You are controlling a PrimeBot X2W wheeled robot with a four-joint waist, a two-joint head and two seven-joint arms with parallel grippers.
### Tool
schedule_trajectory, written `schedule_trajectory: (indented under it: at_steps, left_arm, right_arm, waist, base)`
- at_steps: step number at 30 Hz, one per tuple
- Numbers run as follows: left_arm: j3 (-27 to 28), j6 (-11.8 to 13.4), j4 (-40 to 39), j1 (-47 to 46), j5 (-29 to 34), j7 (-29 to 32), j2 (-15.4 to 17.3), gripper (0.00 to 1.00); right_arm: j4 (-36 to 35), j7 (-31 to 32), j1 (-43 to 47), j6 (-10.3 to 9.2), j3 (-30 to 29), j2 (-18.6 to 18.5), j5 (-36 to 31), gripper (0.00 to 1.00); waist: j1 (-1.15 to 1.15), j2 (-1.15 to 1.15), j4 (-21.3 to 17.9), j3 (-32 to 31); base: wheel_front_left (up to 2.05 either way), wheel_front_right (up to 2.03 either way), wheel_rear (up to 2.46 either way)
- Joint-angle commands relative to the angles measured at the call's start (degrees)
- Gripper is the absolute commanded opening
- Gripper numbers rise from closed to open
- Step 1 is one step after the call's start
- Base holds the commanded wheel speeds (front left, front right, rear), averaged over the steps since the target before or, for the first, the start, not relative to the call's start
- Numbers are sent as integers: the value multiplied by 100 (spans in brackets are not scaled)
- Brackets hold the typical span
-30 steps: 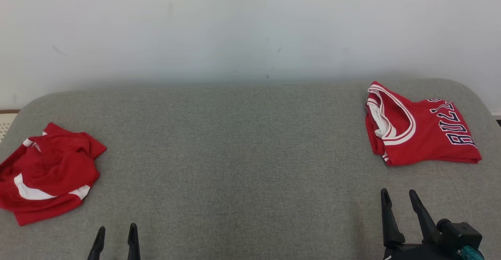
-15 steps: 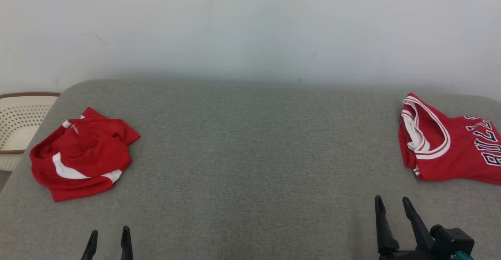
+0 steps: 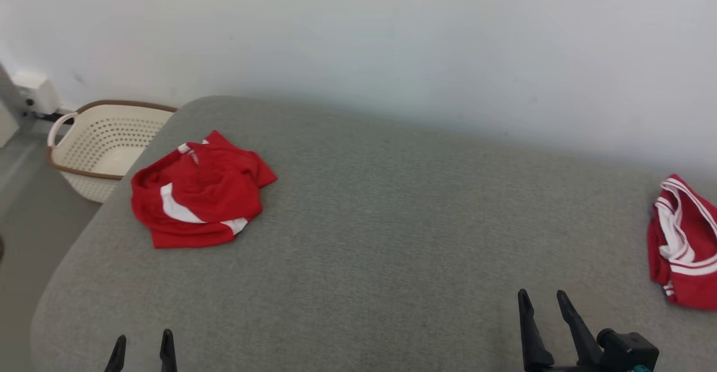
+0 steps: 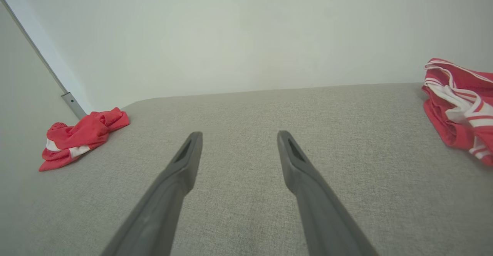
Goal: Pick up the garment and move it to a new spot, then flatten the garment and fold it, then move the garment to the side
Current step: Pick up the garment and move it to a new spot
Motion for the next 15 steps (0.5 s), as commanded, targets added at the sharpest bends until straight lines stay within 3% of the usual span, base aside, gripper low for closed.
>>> schedule_trajectory:
  at_steps: [1, 15]
  left_arm:
    - [19, 25, -31, 98, -13, 11, 40, 100]
    - [5, 86, -172, 209, -44, 120, 132, 100]
  right_arm:
    - [7, -46, 4, -4, 26, 21, 51, 100]
    - [108, -78, -29, -4, 170, 71, 42, 100]
  waist:
    - [0, 0, 264, -79]
    - [0, 0, 713, -150]
  base:
    - [0, 0, 0]
    - [0, 0, 0]
